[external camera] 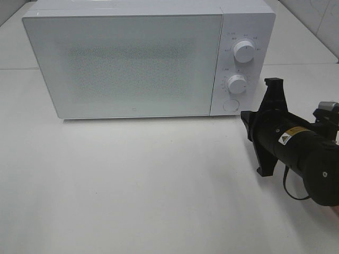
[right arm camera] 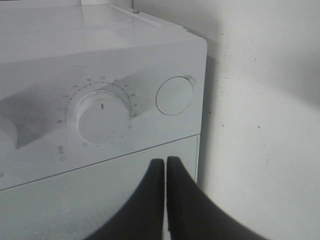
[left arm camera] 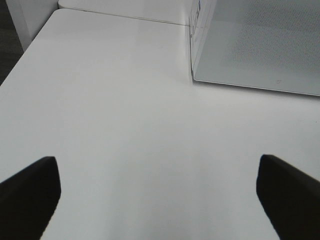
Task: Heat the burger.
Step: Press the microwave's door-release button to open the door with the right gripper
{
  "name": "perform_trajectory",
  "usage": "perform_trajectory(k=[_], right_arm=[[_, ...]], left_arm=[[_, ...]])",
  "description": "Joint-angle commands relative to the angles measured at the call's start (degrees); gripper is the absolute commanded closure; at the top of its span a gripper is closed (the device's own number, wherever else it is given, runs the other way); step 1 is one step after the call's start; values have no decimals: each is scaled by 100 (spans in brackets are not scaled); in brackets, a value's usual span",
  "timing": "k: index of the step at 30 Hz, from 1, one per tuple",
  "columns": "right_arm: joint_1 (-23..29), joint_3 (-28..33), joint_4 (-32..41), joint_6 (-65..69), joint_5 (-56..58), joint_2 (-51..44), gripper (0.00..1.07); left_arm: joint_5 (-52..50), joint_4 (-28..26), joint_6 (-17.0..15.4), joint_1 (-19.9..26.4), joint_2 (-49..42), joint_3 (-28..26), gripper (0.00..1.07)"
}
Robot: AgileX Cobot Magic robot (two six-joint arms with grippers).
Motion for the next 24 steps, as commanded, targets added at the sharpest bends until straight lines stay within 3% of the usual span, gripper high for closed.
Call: perform_trajectory(k=[1, 8, 13, 24], right_arm=[[-34, -201, -109, 57, -103, 212, 107], [-52, -504, -160, 126, -109, 607, 107], [-338, -779, -625, 206, -92, 842, 107], [-653, -1123, -745, 206, -74, 1089, 107]], left_arm=[[-86, -29, -17, -6, -97, 0, 4], [-86, -29, -17, -6, -97, 0, 4], [-86, -29, -17, -6, -97, 0, 4], [-86, -29, -17, -6, -97, 0, 4]])
